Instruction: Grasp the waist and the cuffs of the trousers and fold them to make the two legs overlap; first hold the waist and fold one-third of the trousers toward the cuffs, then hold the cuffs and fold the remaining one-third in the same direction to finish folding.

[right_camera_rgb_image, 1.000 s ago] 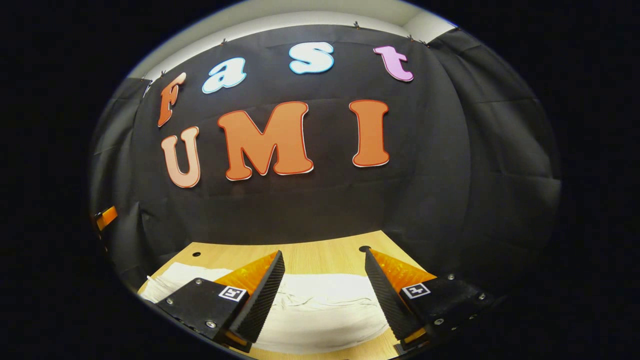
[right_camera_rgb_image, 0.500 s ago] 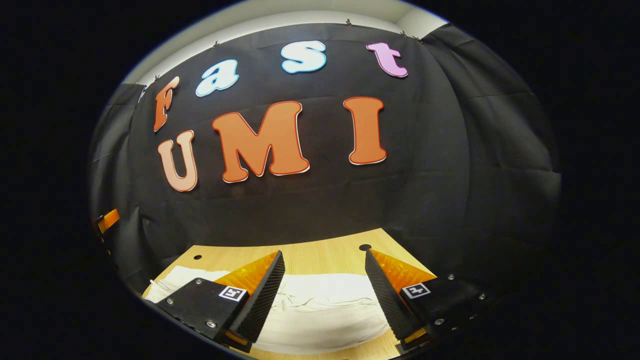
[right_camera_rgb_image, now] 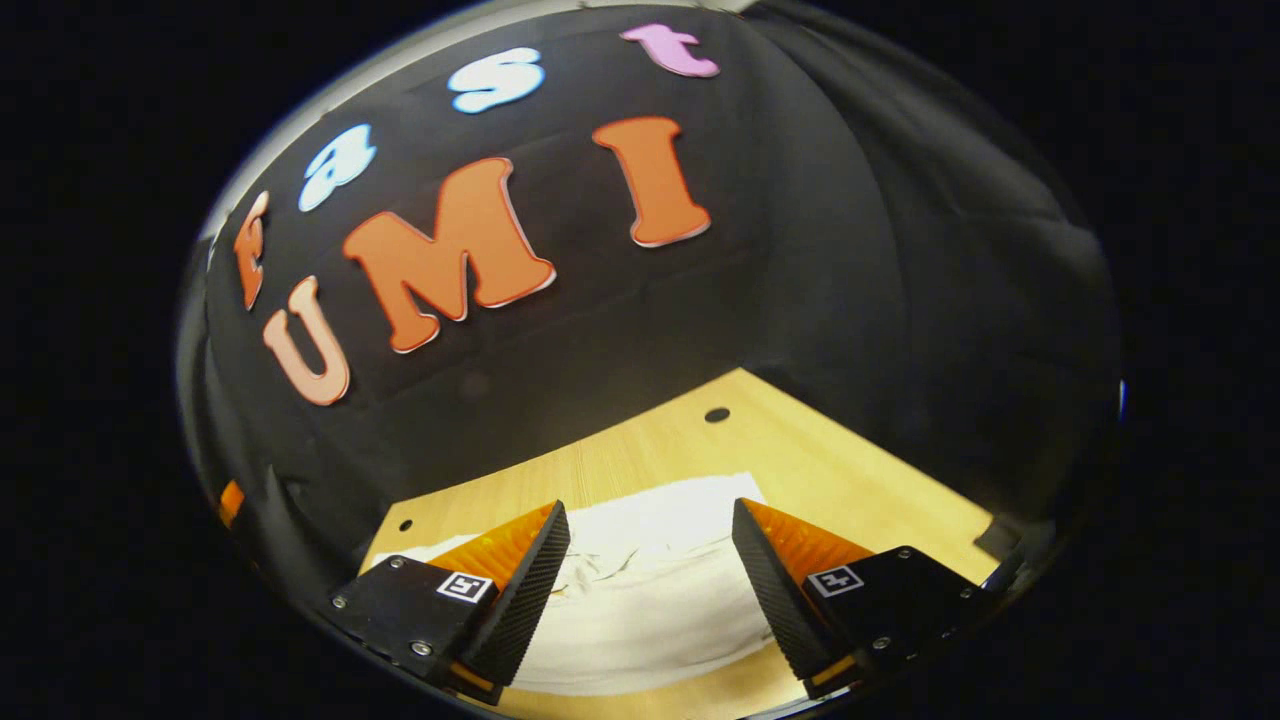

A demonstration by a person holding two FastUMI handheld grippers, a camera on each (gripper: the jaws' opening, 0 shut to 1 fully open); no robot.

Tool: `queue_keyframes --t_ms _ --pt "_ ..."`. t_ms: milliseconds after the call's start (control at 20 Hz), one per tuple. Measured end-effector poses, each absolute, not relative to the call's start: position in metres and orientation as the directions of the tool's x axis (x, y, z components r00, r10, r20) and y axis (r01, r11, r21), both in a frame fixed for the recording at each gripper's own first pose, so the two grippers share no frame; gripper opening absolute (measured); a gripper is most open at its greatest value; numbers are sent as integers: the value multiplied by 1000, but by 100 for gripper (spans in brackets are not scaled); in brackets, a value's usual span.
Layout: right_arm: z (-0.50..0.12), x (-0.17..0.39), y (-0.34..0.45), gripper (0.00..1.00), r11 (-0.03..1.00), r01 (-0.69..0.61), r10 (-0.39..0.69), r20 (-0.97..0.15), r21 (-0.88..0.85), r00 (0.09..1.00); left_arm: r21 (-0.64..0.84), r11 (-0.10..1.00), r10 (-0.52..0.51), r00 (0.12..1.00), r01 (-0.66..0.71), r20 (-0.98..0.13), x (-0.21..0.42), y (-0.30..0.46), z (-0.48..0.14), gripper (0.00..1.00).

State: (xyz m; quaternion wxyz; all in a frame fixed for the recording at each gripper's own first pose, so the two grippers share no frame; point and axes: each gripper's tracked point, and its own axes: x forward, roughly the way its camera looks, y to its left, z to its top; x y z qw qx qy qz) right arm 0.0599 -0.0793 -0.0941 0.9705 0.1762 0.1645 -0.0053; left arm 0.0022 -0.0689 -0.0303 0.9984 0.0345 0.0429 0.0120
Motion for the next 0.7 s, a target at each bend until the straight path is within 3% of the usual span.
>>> queue_keyframes --t_ms 350,700 --pt "-187 51 -81 98 728 315 121 -566 609 816 60 997 52 991 -45 -121 4 -54 -46 98" --pt "-264 33 -113 100 639 491 108 -702 592 704 72 994 89 986 -80 -140 -4 -39 -53 98"
